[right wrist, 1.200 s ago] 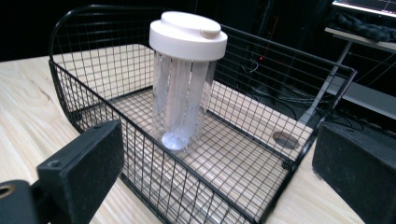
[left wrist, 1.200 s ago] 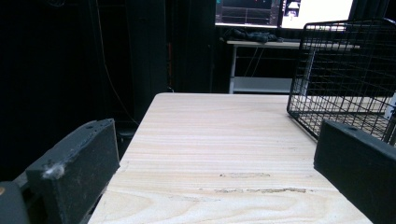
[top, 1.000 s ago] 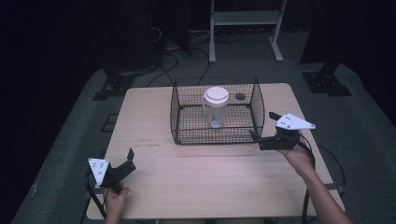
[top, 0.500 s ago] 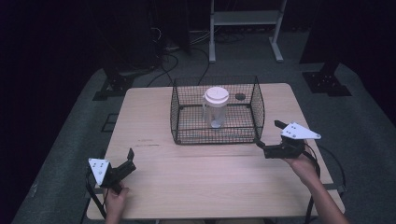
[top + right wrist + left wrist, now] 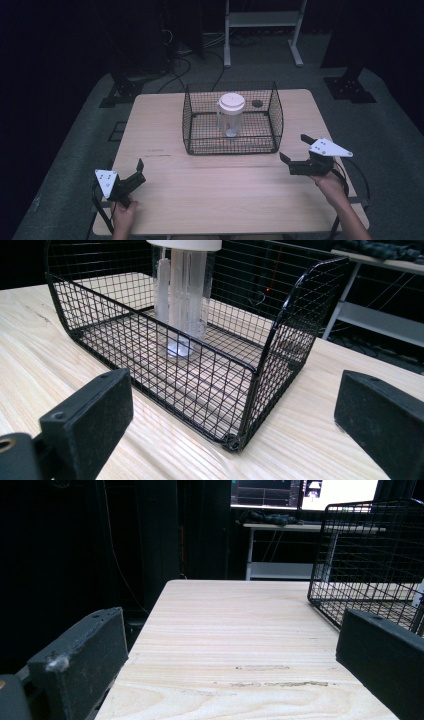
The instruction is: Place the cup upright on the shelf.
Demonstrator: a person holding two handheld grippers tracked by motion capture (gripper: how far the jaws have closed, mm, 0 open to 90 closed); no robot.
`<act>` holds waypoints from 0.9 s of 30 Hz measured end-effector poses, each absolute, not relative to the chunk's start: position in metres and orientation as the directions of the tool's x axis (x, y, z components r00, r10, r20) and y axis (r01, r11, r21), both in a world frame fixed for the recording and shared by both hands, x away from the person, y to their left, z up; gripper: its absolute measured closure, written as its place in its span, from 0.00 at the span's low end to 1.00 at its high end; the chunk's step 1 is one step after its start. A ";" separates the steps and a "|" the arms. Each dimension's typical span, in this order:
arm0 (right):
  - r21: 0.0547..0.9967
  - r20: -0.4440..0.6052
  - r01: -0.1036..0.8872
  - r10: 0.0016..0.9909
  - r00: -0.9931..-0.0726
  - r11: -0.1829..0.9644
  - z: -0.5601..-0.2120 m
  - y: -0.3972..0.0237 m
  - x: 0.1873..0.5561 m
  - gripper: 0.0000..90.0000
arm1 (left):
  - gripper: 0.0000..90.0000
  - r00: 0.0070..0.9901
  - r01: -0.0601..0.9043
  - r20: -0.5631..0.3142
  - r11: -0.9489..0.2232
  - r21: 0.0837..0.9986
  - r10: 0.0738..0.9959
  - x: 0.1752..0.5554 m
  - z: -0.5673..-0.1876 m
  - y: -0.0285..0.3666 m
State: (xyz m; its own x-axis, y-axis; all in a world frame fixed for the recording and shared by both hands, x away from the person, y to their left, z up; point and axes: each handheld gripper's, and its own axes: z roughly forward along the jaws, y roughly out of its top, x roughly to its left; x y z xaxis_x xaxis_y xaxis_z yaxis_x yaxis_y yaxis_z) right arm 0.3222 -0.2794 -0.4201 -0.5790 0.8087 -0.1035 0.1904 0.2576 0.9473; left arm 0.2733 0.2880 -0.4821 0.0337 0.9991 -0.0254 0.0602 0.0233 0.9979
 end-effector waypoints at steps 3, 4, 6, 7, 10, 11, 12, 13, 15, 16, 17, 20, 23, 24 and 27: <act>0.951 -0.093 0.191 0.812 -0.576 0.245 -0.422 -0.281 0.319 0.02 | 0.00 0.034 0.060 -0.026 0.023 0.998 0.999 0.273 -0.482 0.288; 0.951 -0.089 0.192 0.813 -0.576 0.241 -0.423 -0.281 0.318 0.02 | 0.00 0.034 0.060 -0.026 0.024 0.998 0.999 0.273 -0.482 0.288; 0.951 -0.092 0.192 0.815 -0.572 0.242 -0.424 -0.282 0.317 0.02 | 0.00 0.034 0.060 -0.026 0.023 0.998 0.999 0.273 -0.482 0.288; 0.951 -0.092 0.191 0.815 -0.572 0.242 -0.425 -0.283 0.316 0.02 | 0.00 0.035 0.060 -0.026 0.024 0.998 0.999 0.273 -0.482 0.288; 0.952 -0.094 0.190 0.821 -0.563 0.239 -0.428 -0.284 0.314 0.02 | 0.00 0.036 0.061 -0.024 0.022 0.998 0.999 0.273 -0.482 0.288; 0.951 -0.095 0.193 0.822 -0.562 0.242 -0.429 -0.285 0.313 0.02 | 0.00 0.036 0.061 -0.024 0.021 0.998 0.999 0.273 -0.482 0.288; 0.949 -0.101 0.194 0.822 -0.560 0.249 -0.430 -0.285 0.313 0.02 | 0.00 0.036 0.062 -0.023 0.021 0.998 0.999 0.273 -0.482 0.288; 0.949 -0.094 0.200 0.824 -0.559 0.243 -0.431 -0.286 0.313 0.02 | 0.00 0.035 0.061 -0.024 0.021 0.998 0.999 0.273 -0.482 0.288; 0.949 -0.090 0.205 0.829 -0.553 0.240 -0.434 -0.289 0.312 0.02 | 0.00 0.035 0.062 -0.024 0.022 0.998 0.999 0.273 -0.482 0.288; 0.949 -0.085 0.210 0.830 -0.551 0.237 -0.436 -0.290 0.311 0.02 | 0.00 0.035 0.062 -0.025 0.022 0.998 0.999 0.273 -0.482 0.288; 0.948 -0.081 0.216 0.832 -0.548 0.234 -0.438 -0.291 0.310 0.02 | 0.00 0.034 0.062 -0.024 0.022 0.998 0.999 0.273 -0.482 0.288; 0.946 -0.081 0.223 0.839 -0.538 0.234 -0.444 -0.294 0.308 0.02 | 0.00 0.035 0.062 -0.024 0.021 0.998 0.999 0.273 -0.482 0.288; 0.946 -0.075 0.229 0.842 -0.533 0.230 -0.448 -0.297 0.304 0.02 | 0.00 0.035 0.062 -0.025 0.022 0.998 0.999 0.273 -0.482 0.288; 0.946 -0.076 0.229 0.844 -0.531 0.228 -0.449 -0.297 0.303 0.02 | 0.00 0.034 0.062 -0.025 0.023 0.998 0.999 0.273 -0.482 0.288; 0.949 -0.072 0.225 0.846 -0.529 0.222 -0.452 -0.298 0.299 0.02 | 0.00 0.034 0.063 -0.025 0.022 0.998 0.999 0.273 -0.482 0.288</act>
